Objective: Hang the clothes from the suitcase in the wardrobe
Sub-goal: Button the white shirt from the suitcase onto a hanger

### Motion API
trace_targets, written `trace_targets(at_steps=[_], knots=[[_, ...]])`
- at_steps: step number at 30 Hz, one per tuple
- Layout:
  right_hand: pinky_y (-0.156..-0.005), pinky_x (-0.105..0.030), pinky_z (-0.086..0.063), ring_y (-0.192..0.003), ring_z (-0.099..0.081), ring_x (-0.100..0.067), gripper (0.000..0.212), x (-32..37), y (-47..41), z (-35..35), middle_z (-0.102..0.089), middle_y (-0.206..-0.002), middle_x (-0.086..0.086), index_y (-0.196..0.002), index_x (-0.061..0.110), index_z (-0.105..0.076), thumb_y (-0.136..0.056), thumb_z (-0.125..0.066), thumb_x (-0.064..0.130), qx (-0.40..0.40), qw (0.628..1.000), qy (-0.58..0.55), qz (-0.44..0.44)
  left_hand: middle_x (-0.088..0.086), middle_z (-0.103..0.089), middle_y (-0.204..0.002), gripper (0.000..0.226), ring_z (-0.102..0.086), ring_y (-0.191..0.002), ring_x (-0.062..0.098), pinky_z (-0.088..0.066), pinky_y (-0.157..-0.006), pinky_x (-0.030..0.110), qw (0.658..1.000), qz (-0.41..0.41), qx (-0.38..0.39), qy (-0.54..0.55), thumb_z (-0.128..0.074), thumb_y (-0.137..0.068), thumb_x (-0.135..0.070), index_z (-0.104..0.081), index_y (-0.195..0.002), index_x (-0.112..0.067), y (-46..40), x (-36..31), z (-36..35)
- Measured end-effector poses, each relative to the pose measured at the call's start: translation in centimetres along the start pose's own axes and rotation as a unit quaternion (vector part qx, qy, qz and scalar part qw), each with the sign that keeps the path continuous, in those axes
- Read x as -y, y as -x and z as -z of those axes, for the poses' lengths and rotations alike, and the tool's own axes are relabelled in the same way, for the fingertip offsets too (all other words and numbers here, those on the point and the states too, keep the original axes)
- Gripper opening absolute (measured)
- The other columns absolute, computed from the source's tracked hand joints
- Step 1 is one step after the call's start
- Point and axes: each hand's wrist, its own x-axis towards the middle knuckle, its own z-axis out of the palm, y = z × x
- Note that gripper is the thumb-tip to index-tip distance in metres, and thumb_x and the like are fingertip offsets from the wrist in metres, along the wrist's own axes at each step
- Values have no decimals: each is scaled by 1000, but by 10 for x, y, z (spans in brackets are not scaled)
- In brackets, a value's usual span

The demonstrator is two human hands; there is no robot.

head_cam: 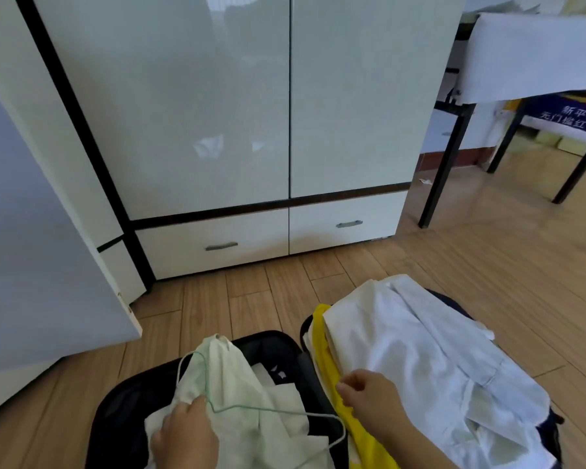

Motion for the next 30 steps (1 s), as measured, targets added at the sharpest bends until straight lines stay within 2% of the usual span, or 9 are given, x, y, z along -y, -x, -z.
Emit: trace_targets(at_steps=[5, 9, 13, 17, 22, 23, 25, 27, 30], knots=[[-87, -20, -40, -111, -49, -11, 29, -11, 5, 44, -50, -120, 6, -115, 28, -57, -88, -64, 35, -173, 965, 189, 52, 1, -44, -135, 49, -45, -121, 22, -37, -98, 34, 998, 6, -50, -41, -43, -89, -27, -41, -138, -27, 0, -8, -10], [-99, -31, -37, -125, -36, -19, 62, -53, 7, 75, -37, -132, 1, -127, 29, -40, -78, -68, 54, -158, 934, 304, -99, 6, -45, -136, 48, -43, -121, 26, -37, -99, 38, 996, -9, -78, -51, -51, -90, -28, -44, -137, -19, 1, -38, -7], [-88, -31, -41, -110, -46, -18, 23, -75, 8, 94, -48, -100, 5, -109, 27, -59, -93, -49, 40, -156, 936, 288, -131, 7, -42, -142, 53, -41, -128, 25, -36, -102, 38, 995, -70, -71, 19, -53, -93, -29, -40, -143, -18, 4, -82, -15], [-69, -30, -47, -82, -55, -15, 16, -57, 6, 102, -58, -84, 2, -88, 20, -54, -95, -54, 35, -210, 966, 151, -9, 2, -47, -132, 46, -57, -104, 13, -49, -90, 33, 959, -201, 22, 197, -63, -90, -28, -49, -134, -21, 23, -122, -22], [-69, -31, -48, -70, -53, -15, 12, 41, 28, 119, -57, -73, 1, -83, 12, -56, -91, -59, 19, -158, 967, -154, 126, -16, -32, -142, 114, -39, -129, 5, -46, -99, 31, 888, -368, 172, 216, -84, -51, -57, -24, -146, -36, 55, -171, -19], [-71, -36, -50, -71, -54, -15, 12, 58, 36, 119, -57, -72, 2, -79, 14, -58, -89, -61, 19, -115, 957, -217, 155, -12, -42, -137, 103, -43, -125, 0, -48, -96, 29, 873, -373, 178, 258, -82, -55, -54, -34, -142, -29, 60, -176, -20], [-67, -32, -50, -70, -58, -14, 13, 80, 50, 119, -61, -69, 3, -77, 18, -62, -89, -64, 20, -30, 932, -298, 203, -5, -61, -91, 23, -57, -87, -10, -46, -70, 12, 851, -324, 149, 385, -71, -80, -25, -60, -97, -15, 68, -188, -8], [-62, -23, -48, -69, -61, -11, 8, 85, 58, 121, -65, -72, 4, -83, 17, -64, -91, -63, 21, 6, 910, -342, 234, 5, -55, -70, 23, -58, -79, 6, -41, -59, 12, 849, -219, 155, 455, -55, -94, -4, -55, -72, -9, 57, -184, 12], [-81, -22, -48, -99, -62, -11, 30, 67, 54, 128, -66, -103, 8, -112, 22, -62, -84, -72, 23, -40, 951, -191, 241, 15, -71, -102, 14, -66, -100, 25, -53, -84, 36, 751, -148, 182, 618, -57, -95, -9, -64, -106, -6, 43, -176, 47]])
